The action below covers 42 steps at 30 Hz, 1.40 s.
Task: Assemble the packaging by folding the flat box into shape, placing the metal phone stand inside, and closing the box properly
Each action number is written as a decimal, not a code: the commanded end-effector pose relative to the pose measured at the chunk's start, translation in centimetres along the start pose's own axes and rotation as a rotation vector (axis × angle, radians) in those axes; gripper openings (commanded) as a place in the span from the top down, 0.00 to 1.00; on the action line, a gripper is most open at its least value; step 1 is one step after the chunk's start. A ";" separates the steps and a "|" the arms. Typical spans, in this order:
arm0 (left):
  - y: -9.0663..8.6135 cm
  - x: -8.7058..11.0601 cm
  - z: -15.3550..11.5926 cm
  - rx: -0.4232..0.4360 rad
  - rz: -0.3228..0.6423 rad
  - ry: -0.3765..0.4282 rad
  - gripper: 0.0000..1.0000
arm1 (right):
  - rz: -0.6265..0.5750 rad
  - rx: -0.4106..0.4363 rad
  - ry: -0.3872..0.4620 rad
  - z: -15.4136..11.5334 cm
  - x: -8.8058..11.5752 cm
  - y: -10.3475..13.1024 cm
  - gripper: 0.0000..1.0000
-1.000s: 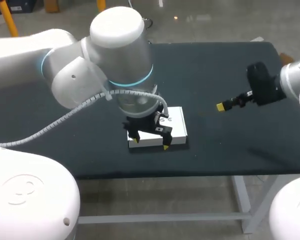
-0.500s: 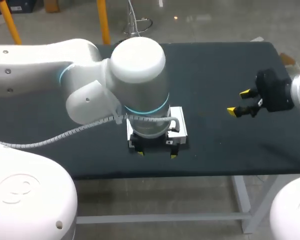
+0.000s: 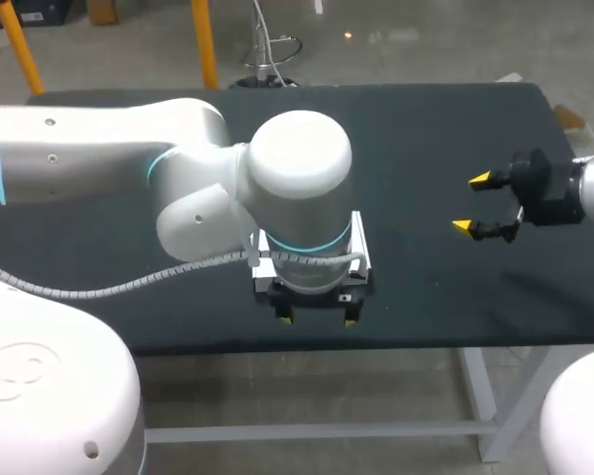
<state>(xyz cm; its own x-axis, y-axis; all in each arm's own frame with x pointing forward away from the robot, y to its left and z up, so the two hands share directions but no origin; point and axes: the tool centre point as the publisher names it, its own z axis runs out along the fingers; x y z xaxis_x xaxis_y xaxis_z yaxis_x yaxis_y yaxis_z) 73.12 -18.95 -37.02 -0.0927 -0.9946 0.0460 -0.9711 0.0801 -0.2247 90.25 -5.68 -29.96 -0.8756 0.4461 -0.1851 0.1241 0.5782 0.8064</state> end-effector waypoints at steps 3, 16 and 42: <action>-1.5 0.2 1.9 -0.005 -0.018 -0.025 0.00 | -0.001 -0.167 0.021 -0.2 -0.4 -0.2 0.00; -4.3 -0.5 3.5 -0.048 -0.054 -0.001 0.00 | -0.001 -0.167 0.021 -0.2 -0.4 -0.2 0.00; -10.6 -1.8 5.8 -0.064 -0.118 -0.045 0.00 | -0.001 -0.167 0.021 -0.2 -0.4 -0.2 0.00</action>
<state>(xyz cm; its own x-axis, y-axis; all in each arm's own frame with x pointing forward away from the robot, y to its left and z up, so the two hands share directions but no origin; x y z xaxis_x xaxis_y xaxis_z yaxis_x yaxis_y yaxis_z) 84.14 -18.08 -40.24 0.0296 -0.9990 0.0337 -0.9854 -0.0348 -0.1668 90.49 -5.92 -29.86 -0.8845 0.4324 -0.1750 0.0516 0.4637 0.8845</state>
